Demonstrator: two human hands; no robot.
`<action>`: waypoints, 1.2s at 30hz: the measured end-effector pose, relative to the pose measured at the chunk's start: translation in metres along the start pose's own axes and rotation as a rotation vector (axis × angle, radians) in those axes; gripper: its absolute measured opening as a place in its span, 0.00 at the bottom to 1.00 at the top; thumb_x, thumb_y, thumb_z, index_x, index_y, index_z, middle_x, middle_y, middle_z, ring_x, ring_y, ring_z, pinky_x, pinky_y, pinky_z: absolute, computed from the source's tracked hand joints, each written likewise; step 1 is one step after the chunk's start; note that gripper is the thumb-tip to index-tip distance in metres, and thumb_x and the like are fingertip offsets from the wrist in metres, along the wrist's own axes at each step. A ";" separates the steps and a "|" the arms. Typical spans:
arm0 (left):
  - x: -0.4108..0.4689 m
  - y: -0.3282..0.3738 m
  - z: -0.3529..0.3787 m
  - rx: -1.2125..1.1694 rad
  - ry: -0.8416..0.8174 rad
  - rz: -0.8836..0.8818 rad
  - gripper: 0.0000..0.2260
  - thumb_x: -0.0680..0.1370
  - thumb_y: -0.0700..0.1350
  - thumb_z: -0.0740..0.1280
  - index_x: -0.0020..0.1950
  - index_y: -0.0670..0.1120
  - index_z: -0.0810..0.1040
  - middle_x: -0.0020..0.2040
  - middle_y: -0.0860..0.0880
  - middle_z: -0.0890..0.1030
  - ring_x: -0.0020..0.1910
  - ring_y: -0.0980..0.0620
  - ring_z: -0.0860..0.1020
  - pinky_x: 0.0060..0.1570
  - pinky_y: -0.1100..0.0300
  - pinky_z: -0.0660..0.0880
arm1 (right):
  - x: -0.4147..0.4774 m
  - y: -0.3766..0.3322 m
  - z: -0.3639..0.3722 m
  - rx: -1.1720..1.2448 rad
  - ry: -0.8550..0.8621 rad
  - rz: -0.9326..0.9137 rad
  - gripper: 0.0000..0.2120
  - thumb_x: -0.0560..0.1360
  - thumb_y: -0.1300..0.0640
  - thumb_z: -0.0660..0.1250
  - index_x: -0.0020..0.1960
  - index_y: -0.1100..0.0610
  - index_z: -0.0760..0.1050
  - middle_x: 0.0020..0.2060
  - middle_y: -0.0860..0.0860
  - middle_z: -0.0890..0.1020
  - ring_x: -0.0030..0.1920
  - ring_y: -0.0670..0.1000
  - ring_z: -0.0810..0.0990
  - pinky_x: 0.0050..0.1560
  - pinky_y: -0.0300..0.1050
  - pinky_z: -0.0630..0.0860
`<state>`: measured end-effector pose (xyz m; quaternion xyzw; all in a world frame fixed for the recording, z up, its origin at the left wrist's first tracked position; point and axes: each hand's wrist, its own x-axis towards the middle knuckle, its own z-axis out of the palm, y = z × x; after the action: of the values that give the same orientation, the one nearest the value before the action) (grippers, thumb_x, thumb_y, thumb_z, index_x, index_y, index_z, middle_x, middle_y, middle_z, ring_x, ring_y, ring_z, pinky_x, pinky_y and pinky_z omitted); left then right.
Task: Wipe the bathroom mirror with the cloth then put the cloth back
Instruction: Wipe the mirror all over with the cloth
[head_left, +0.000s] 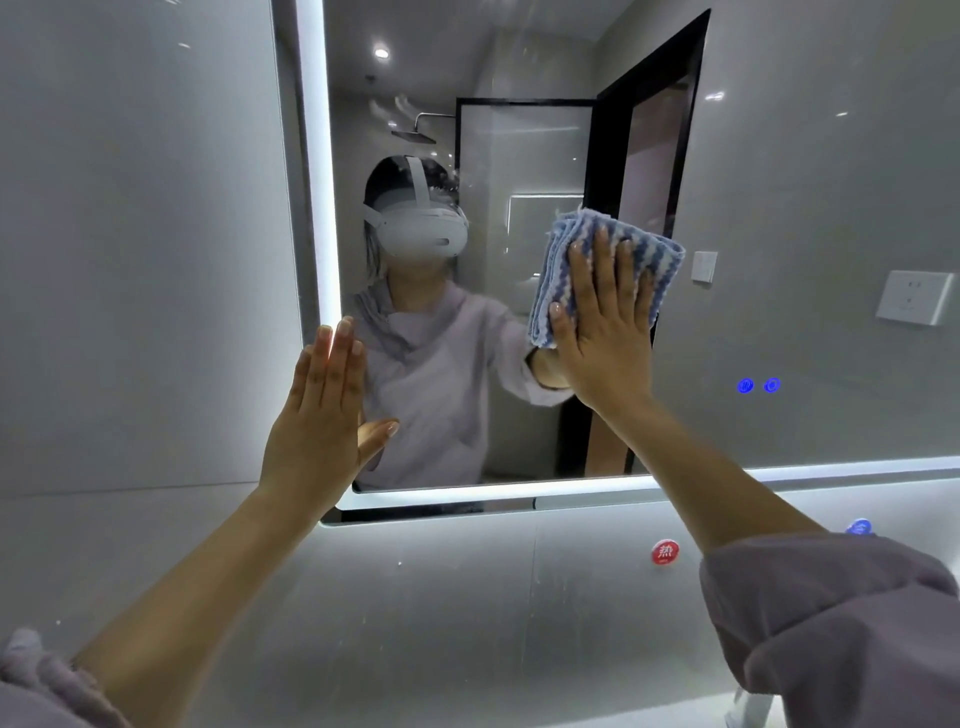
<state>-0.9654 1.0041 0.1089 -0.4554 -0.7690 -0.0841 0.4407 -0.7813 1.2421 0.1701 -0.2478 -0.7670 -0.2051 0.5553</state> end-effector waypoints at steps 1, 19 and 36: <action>0.000 0.000 0.000 -0.001 0.004 0.001 0.40 0.75 0.65 0.43 0.76 0.35 0.47 0.77 0.36 0.47 0.76 0.37 0.47 0.75 0.46 0.53 | -0.006 0.000 0.000 0.005 -0.003 0.001 0.28 0.83 0.43 0.42 0.79 0.55 0.47 0.78 0.57 0.52 0.77 0.52 0.42 0.76 0.53 0.37; 0.000 -0.002 0.008 0.016 0.079 0.041 0.40 0.77 0.65 0.43 0.76 0.34 0.48 0.77 0.35 0.49 0.76 0.35 0.50 0.74 0.44 0.55 | -0.165 0.022 0.027 0.045 -0.168 -0.057 0.28 0.83 0.47 0.44 0.79 0.55 0.42 0.79 0.54 0.43 0.78 0.56 0.43 0.77 0.56 0.41; 0.001 -0.003 0.013 0.055 0.104 0.054 0.40 0.76 0.63 0.50 0.76 0.34 0.45 0.77 0.35 0.47 0.76 0.35 0.48 0.75 0.45 0.52 | -0.178 0.026 0.022 0.105 -0.247 -0.030 0.27 0.83 0.45 0.41 0.79 0.51 0.38 0.79 0.50 0.40 0.78 0.54 0.44 0.76 0.57 0.44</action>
<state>-0.9755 1.0094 0.1028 -0.4588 -0.7343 -0.0747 0.4946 -0.7358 1.2490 -0.0050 -0.2300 -0.8429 -0.1408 0.4657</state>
